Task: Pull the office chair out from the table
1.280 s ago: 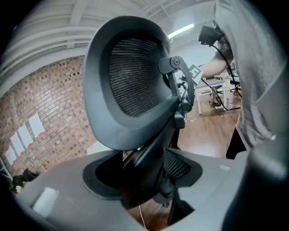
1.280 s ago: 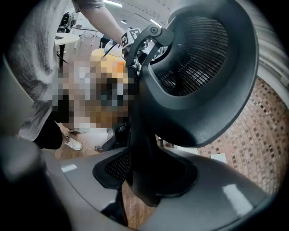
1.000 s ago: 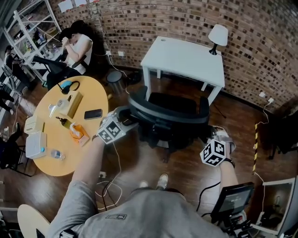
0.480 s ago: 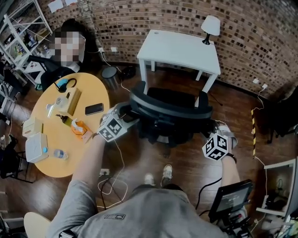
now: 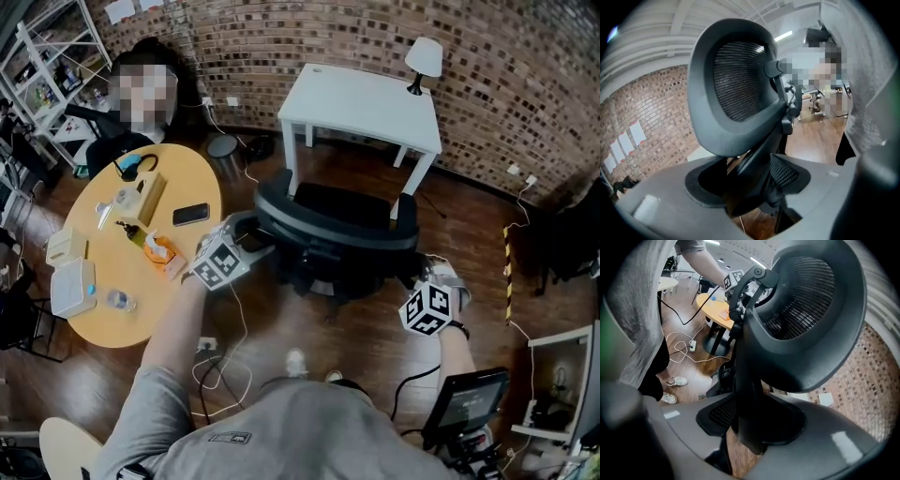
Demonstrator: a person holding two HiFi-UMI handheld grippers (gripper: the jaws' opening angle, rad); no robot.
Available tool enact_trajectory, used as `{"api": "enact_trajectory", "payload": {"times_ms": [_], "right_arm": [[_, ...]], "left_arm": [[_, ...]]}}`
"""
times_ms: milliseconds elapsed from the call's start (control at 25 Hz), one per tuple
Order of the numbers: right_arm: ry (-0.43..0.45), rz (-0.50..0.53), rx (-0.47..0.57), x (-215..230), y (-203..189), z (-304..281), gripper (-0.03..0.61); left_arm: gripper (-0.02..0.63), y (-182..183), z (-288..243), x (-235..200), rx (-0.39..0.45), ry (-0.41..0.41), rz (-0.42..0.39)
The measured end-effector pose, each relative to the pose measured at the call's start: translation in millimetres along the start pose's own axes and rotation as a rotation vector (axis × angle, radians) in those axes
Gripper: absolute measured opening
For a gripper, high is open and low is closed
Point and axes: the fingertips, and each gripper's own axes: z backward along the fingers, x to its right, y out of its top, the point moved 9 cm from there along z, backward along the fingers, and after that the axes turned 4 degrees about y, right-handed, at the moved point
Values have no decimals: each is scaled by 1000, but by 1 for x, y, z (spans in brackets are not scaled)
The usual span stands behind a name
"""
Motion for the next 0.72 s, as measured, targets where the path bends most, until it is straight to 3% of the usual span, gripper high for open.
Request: {"api": "enact_trajectory", "payload": {"times_ms": [440, 720], "right_arm": [[28, 56, 109, -19, -20, 30, 193], [39, 63, 122, -43, -19, 45, 192]], "left_arm": [[284, 21, 28, 50, -36, 81, 51], [285, 21, 49, 74, -38, 82, 61]]}}
